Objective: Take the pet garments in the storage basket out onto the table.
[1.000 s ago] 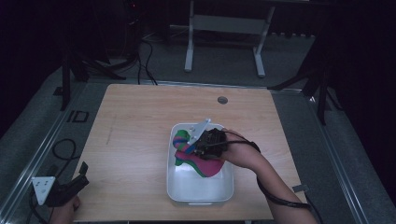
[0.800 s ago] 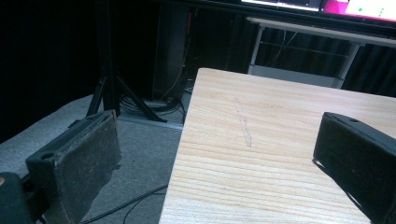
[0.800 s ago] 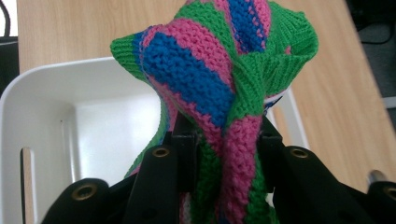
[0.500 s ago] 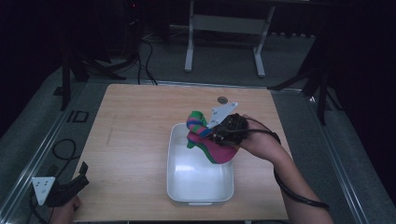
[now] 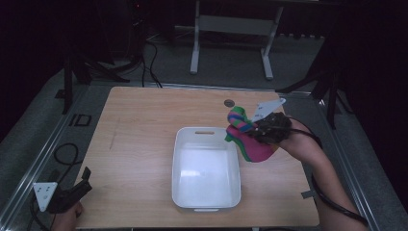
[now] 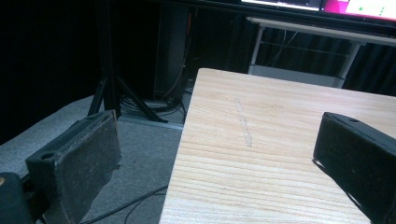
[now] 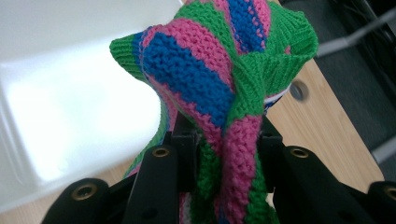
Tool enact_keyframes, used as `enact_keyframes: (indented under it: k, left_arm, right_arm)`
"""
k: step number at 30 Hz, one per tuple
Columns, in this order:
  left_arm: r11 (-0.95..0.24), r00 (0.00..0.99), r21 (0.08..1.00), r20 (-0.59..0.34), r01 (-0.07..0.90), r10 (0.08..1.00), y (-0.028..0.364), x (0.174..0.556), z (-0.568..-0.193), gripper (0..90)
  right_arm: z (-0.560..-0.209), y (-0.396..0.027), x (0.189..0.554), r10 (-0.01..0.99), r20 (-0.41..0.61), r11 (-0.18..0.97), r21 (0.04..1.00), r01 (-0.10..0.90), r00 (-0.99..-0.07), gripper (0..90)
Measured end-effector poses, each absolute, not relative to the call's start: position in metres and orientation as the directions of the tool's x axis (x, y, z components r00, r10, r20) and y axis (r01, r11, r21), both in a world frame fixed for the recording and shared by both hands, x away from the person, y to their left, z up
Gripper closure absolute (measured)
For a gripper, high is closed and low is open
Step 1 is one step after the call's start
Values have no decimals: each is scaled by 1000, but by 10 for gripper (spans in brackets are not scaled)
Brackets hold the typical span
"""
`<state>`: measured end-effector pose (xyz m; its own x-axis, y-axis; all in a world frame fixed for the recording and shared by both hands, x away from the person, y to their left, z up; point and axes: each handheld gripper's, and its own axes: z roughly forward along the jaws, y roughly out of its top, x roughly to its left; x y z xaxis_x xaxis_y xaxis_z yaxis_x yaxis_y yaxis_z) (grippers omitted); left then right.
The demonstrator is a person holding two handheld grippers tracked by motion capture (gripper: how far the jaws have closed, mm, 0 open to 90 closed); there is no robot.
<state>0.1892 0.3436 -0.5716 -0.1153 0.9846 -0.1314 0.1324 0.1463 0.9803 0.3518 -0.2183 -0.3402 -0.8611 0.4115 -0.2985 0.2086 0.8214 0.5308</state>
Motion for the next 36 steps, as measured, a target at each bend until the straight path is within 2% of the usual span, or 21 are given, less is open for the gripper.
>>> enact_keyframes:
  k: [7,12,14,15,17,20,26,36]
  left_arm:
    - [143,-114,981,-128,134,985,343,189,-572,12]
    - [142,-114,981,-127,133,985,343,189,-572,12]
    - [142,-115,981,-127,133,985,343,189,-572,12]
    - [143,-114,980,-128,135,985,343,189,-572,12]
    - [144,-113,980,-129,135,985,343,189,-572,12]
    - [144,-111,980,-129,135,985,343,189,-572,12]
    - [141,-109,981,-127,135,986,343,189,-572,12]
    - [139,-107,981,-125,136,986,343,189,-572,12]
  right_arm:
    - [-343,-259,356,488,-294,804,519,291,-822,692]
    - [-362,-270,363,518,-277,794,506,336,-809,692]
    - [-368,-271,365,520,-270,795,501,343,-811,692]
    - [-386,-271,371,525,-238,794,483,369,-817,692]
    - [-398,-271,375,532,-211,787,480,387,-820,692]
    - [-408,-269,378,535,-207,788,474,394,-819,691]
    - [-452,-263,395,547,-176,796,411,444,-819,690]
    - [-491,-257,414,551,-130,805,342,485,-824,686]
